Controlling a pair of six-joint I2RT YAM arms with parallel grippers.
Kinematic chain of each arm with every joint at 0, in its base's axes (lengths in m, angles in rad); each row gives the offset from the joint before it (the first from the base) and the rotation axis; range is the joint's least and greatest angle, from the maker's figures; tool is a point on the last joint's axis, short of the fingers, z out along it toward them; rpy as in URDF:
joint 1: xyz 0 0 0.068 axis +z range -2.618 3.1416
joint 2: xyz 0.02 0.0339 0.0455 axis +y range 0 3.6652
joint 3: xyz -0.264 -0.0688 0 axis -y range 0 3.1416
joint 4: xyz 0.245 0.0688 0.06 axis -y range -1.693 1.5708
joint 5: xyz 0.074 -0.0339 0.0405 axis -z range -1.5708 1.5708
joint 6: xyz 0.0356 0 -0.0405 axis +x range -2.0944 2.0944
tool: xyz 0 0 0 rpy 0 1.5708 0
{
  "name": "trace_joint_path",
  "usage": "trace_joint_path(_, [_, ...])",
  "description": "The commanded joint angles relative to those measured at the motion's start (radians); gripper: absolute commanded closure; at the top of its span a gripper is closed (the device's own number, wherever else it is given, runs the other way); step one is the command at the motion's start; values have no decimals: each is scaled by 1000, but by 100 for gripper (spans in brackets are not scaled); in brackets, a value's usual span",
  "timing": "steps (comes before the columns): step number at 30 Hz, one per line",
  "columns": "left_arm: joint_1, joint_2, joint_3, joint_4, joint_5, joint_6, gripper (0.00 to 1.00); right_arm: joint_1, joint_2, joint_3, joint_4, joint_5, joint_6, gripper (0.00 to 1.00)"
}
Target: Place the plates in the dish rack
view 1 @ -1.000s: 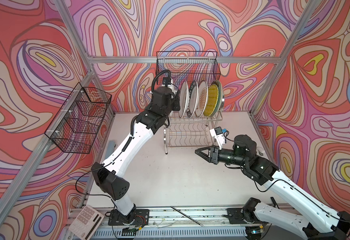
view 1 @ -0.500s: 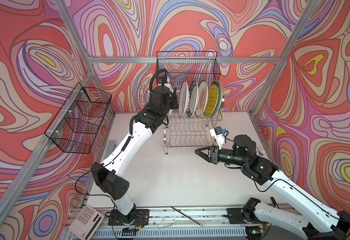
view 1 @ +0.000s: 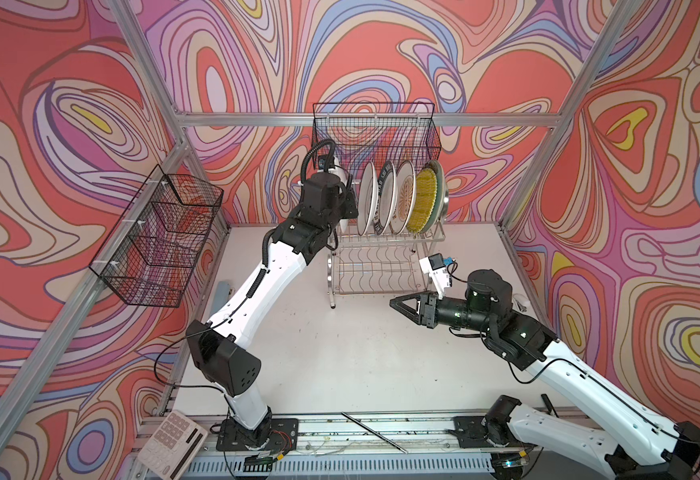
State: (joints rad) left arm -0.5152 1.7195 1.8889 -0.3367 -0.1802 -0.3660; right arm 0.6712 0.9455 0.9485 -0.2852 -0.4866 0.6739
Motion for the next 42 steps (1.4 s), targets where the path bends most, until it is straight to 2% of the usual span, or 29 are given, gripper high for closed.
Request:
trace_joint_path(1, [7,6,15,64,6,-19,100,7,1,9,-9,10,-7,61])
trace_joint_path(20, [9,18,9,42,-59,2,100,7,31,17,-4,6,-13,61])
trace_joint_path(42, [18,70,36,-1,-32,-11,100,7,39,21,-9,8,-21,61])
